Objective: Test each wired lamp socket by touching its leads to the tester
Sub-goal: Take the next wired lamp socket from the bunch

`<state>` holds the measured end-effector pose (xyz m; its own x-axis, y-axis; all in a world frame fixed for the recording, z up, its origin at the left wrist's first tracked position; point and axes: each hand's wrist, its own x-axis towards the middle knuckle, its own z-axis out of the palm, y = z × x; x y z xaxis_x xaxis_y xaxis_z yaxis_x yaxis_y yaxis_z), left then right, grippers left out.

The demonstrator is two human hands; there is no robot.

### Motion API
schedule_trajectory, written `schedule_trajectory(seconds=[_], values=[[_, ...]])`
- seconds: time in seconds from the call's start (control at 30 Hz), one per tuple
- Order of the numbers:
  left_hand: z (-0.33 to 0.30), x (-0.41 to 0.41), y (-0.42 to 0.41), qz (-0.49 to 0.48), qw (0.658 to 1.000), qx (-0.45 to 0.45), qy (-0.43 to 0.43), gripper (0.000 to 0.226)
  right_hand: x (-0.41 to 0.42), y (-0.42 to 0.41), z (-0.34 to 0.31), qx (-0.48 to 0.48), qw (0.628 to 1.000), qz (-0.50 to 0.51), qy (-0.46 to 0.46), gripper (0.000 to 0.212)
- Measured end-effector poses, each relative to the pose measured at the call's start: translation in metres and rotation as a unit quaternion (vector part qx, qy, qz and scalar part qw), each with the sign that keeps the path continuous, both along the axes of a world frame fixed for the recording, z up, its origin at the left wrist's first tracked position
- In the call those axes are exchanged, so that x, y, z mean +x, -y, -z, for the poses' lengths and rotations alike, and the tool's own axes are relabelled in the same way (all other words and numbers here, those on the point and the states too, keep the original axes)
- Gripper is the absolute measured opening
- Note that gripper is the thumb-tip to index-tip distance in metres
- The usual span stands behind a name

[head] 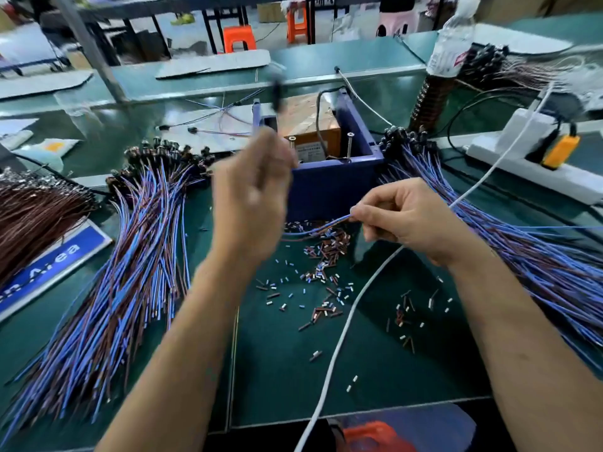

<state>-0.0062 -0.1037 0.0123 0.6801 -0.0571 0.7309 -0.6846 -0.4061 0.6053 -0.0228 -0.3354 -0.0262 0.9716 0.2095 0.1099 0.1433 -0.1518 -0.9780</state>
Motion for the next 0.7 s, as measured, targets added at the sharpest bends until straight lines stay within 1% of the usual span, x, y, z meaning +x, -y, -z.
schedule_trajectory(seconds=[0.03, 0.07, 0.1, 0.13, 0.2, 0.23, 0.37, 0.43, 0.57, 0.7], values=[[0.006, -0.011, 0.014, 0.036, 0.996, 0.083, 0.014, 0.026, -0.001, -0.003, 0.002, -0.014, 1.0, -0.004, 0.014, 0.018], [0.014, -0.015, 0.025, 0.041, 0.985, 0.165, 0.023, 0.025, -0.002, -0.006, 0.004, -0.028, 0.999, -0.006, 0.029, 0.015], [0.021, -0.013, 0.031, 0.047, 0.977, 0.206, 0.02, 0.024, -0.003, -0.01, 0.005, -0.037, 0.998, -0.008, 0.042, 0.015], [0.027, -0.012, 0.034, 0.054, 0.973, 0.224, 0.015, 0.023, -0.003, -0.013, 0.006, -0.04, 0.998, -0.009, 0.052, 0.019], [0.036, -0.012, 0.037, 0.064, 0.97, 0.234, -0.013, 0.022, -0.005, -0.019, 0.007, -0.026, 0.997, -0.007, 0.068, 0.028], [0.039, -0.015, 0.04, 0.063, 0.969, 0.237, -0.018, 0.023, -0.005, -0.021, 0.008, -0.016, 0.997, -0.001, 0.074, 0.028], [0.046, -0.008, 0.032, 0.022, 0.978, 0.208, -0.019, 0.026, 0.0, -0.028, 0.017, -0.016, 0.995, 0.046, 0.085, 0.017], [0.049, -0.007, 0.029, -0.008, 0.977, 0.21, -0.028, 0.031, 0.001, -0.029, 0.021, -0.01, 0.994, 0.076, 0.077, 0.013], [0.05, -0.007, 0.024, -0.044, 0.976, 0.211, -0.016, 0.038, 0.002, -0.028, 0.024, 0.034, 0.991, 0.122, 0.051, 0.009], [0.056, -0.005, 0.021, -0.065, 0.981, 0.182, -0.015, 0.034, 0.001, -0.026, 0.025, 0.064, 0.986, 0.147, 0.054, 0.008]])
